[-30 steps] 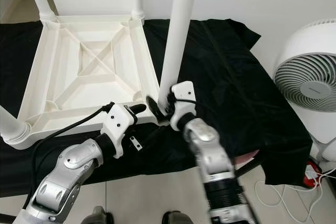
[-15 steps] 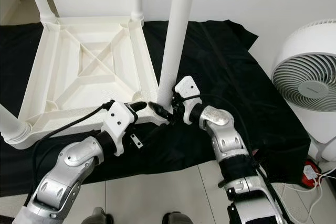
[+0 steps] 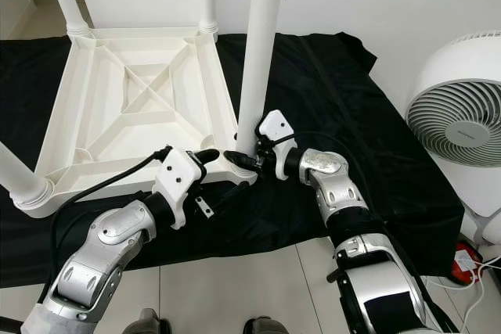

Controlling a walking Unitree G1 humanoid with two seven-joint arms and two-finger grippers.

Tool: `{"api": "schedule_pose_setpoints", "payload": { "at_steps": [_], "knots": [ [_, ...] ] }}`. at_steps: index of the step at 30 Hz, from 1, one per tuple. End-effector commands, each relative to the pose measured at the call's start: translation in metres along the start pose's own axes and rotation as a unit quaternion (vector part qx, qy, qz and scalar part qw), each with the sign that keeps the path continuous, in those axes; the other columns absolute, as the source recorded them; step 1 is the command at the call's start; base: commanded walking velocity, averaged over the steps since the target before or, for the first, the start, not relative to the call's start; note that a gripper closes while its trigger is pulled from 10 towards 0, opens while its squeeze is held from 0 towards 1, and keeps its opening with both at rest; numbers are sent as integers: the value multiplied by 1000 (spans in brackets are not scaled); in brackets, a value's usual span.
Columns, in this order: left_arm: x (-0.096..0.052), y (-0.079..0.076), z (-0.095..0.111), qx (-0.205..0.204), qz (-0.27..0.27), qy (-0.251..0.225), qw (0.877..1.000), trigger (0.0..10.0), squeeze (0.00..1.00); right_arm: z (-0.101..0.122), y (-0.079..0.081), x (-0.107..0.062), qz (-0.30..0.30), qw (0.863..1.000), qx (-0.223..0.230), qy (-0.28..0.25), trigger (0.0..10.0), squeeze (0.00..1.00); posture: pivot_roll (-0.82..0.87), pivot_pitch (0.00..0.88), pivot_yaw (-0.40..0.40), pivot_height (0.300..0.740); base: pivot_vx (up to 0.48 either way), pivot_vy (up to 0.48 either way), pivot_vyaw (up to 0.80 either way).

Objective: Building children table

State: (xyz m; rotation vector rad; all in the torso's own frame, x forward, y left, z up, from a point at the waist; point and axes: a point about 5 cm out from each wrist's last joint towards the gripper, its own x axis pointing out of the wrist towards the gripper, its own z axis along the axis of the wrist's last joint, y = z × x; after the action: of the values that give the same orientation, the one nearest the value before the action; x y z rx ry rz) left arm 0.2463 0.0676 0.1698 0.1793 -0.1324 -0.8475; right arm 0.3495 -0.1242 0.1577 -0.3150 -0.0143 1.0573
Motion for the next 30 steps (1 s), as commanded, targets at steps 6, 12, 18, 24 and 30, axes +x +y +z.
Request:
{"api": "schedule_pose_setpoints", "payload": {
  "at_steps": [6, 12, 18, 24, 30],
  "knots": [
    [1, 2, 0, 5, 20, 1, 1000, 10000, 0, -8, 6, -6, -15, 1000, 0, 5, 10000, 0, -23, 59, -33, 740, 0, 0, 0],
    [1, 0, 0, 2, 19, 1, 1000, 10000, 0, -3, 17, 3, -91, 996, 10, -14, 10000, 0, -29, 69, -32, 740, 0, 0, 0],
    [2, 1, 0, 1, 19, 1, 1000, 10000, 0, -1, 22, 8, -208, 976, 66, -20, 10000, 0, -30, 71, -30, 740, 0, 0, 0],
    [1, 1, -1, 1, 20, 1, 1000, 10000, 0, -1, 28, 10, -287, 952, 106, -24, 10000, 0, -30, 71, -31, 740, 0, 0, 0],
    [1, 2, 0, 1, 24, 1, 1000, 10000, 0, 5, 47, 23, -386, 910, 151, -31, 10000, 0, -15, 69, -44, 740, 0, 0, 0]
  ]
}}
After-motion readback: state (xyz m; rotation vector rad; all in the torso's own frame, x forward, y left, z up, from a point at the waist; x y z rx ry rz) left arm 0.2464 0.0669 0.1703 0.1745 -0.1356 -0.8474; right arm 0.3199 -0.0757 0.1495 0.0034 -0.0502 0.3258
